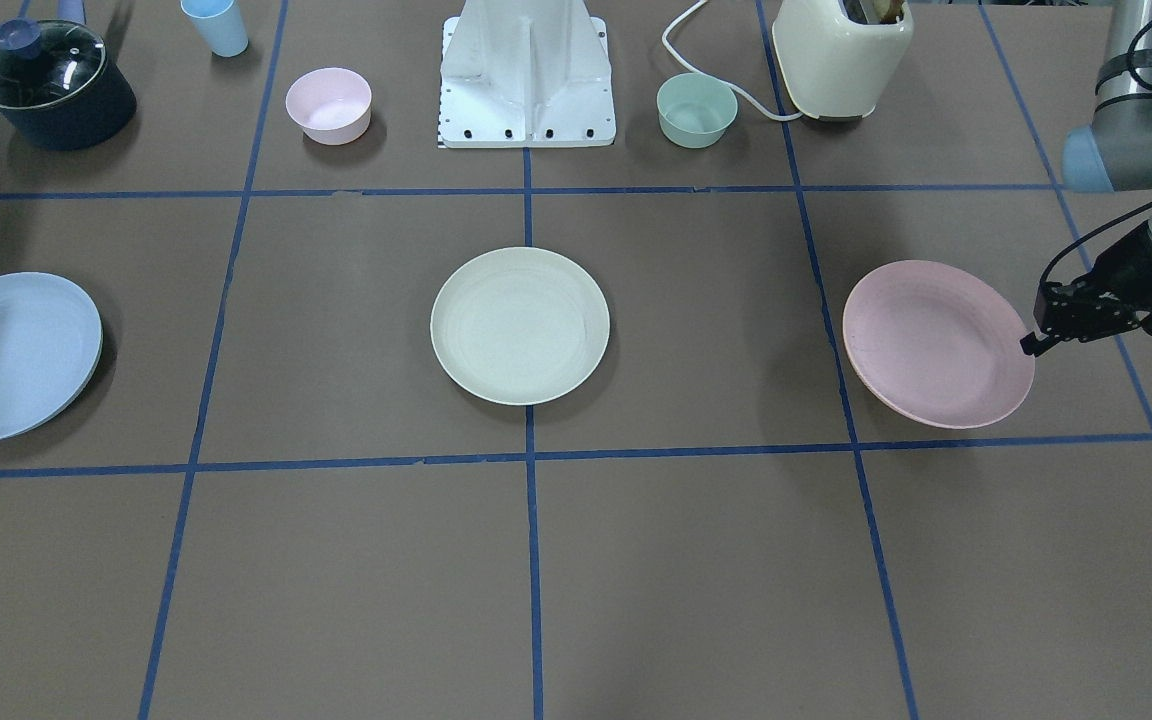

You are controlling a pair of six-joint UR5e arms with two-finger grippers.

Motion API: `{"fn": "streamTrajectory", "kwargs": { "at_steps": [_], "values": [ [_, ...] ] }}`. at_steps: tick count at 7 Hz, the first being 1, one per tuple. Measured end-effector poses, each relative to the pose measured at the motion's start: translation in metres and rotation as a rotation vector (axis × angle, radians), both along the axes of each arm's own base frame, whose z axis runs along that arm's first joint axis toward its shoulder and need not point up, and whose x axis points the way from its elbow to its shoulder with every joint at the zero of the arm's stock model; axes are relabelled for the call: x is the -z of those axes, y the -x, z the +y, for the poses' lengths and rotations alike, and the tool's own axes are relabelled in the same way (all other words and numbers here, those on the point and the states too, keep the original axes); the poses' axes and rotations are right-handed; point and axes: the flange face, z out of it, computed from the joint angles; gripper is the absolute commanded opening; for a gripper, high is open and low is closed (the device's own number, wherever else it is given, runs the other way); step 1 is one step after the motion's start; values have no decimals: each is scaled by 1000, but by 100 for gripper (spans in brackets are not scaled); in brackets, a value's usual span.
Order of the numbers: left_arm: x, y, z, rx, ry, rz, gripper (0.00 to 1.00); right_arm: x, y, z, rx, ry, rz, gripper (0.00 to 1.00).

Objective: Stack three plates with pink and blue
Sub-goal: 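Grasp the rim of the pink plate with the left gripper and lift it, then carry the pink plate over the cream plate and lower it on top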

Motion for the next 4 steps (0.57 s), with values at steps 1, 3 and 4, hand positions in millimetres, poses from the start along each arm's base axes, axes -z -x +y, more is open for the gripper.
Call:
{"fn": "streamTrajectory", "kwargs": {
  "at_steps": [1, 3, 4],
  "values": [
    [54, -13, -24, 47, 53, 29, 0, 1, 0, 0, 0, -1, 0, 100],
    [149, -90, -40, 103, 166, 97, 0, 2, 0, -1, 0, -6, 2, 100],
    [191, -151, -30, 118, 227, 125, 0, 3, 0, -1, 0, -7, 1, 100]
  ]
}}
